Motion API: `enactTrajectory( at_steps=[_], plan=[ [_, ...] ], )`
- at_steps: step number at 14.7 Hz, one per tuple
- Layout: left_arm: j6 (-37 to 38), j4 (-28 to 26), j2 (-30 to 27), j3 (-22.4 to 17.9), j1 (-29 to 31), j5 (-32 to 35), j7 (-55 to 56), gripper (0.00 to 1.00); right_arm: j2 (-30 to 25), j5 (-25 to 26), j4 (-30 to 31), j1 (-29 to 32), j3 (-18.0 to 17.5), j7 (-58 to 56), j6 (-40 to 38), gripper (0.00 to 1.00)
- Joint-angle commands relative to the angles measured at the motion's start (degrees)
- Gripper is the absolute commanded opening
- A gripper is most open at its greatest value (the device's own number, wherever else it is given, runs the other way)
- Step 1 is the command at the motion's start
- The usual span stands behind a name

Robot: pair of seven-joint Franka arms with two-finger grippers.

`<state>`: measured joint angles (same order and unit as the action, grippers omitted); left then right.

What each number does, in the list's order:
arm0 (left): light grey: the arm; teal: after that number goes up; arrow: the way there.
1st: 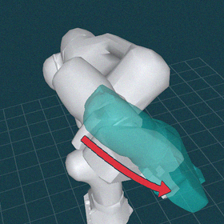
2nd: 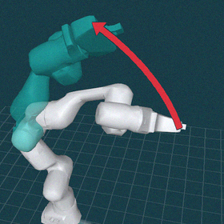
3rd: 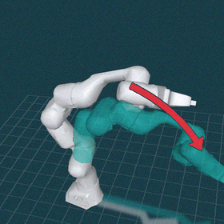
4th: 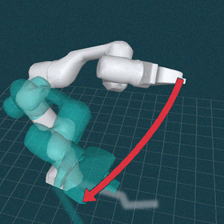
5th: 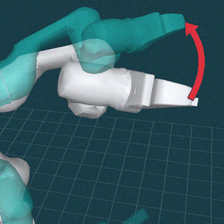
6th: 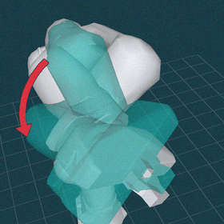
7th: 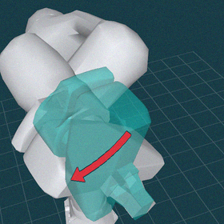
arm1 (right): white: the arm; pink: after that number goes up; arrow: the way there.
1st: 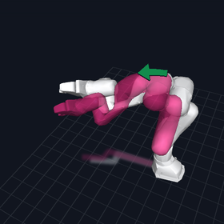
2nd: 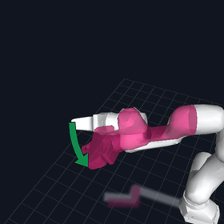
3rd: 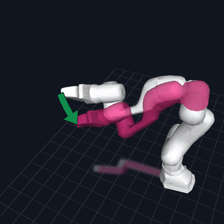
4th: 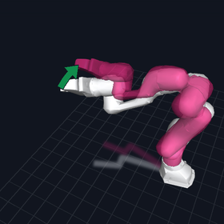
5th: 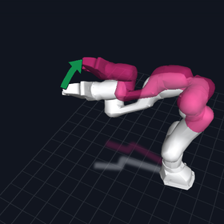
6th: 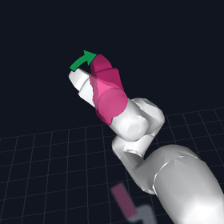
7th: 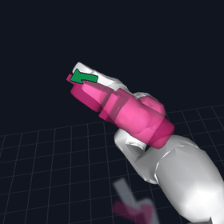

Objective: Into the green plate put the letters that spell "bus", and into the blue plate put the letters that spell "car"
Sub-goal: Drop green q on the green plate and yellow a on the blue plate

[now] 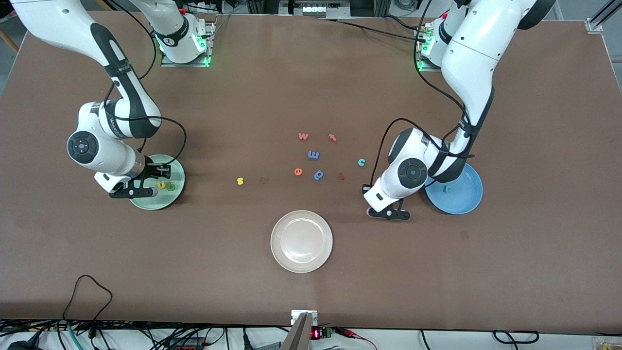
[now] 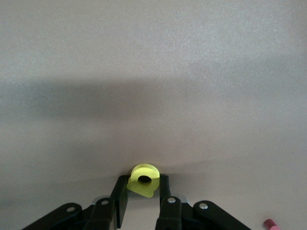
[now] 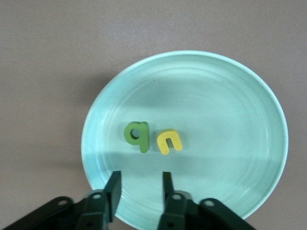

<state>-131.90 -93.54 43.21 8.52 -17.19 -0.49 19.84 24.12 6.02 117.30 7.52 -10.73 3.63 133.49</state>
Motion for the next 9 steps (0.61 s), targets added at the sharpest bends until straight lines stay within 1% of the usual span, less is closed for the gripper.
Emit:
enactTrajectory(
  at_steps=[1,2,3,4,5,6,7,9],
  plan=[
    [0.8,0.8,-1.3,-0.6,2.0,0.9,-0.7,0.09,-0.7,0.0,-0.2,-0.6,-1.0,0.7,-0.1,1.00],
    [3.8,0.7,-2.8,-0.7,3.8,1.2,-1.2,0.09,-1.0,-0.3,-0.6,-1.7,-1.4,2.9,-0.1,1.00],
    [7.2,0.7,-4.1,-0.6,5.6,1.1,-3.6,0.10,-1.0,-0.2,-1.4,-4.2,-1.7,7.5,-0.1,0.99],
    [10.0,0.6,-5.1,-0.7,7.7,1.1,-6.1,0.10,-0.8,-0.1,-2.6,-6.6,-1.7,10.9,-0.1,0.93],
    [12.5,0.2,-6.1,-0.6,10.3,1.1,-7.8,0.10,-0.6,-0.2,-4.0,-9.3,-1.7,13.7,-0.2,0.83],
    [15.0,-0.2,-6.6,-0.6,12.7,1.1,-9.6,0.10,-0.2,-0.3,-5.0,-11.4,-1.7,15.9,-0.3,0.68],
    [16.2,-1.2,-7.1,-0.4,14.5,1.1,-11.6,0.10,0.2,-0.2,-5.2,-12.6,-1.7,16.2,-0.2,0.57],
    [16.3,-5.1,-9.3,-0.3,16.7,1.1,-14.0,0.11,1.3,-0.3,-6.0,-15.5,-1.7,16.7,0.0,0.40]
  ],
)
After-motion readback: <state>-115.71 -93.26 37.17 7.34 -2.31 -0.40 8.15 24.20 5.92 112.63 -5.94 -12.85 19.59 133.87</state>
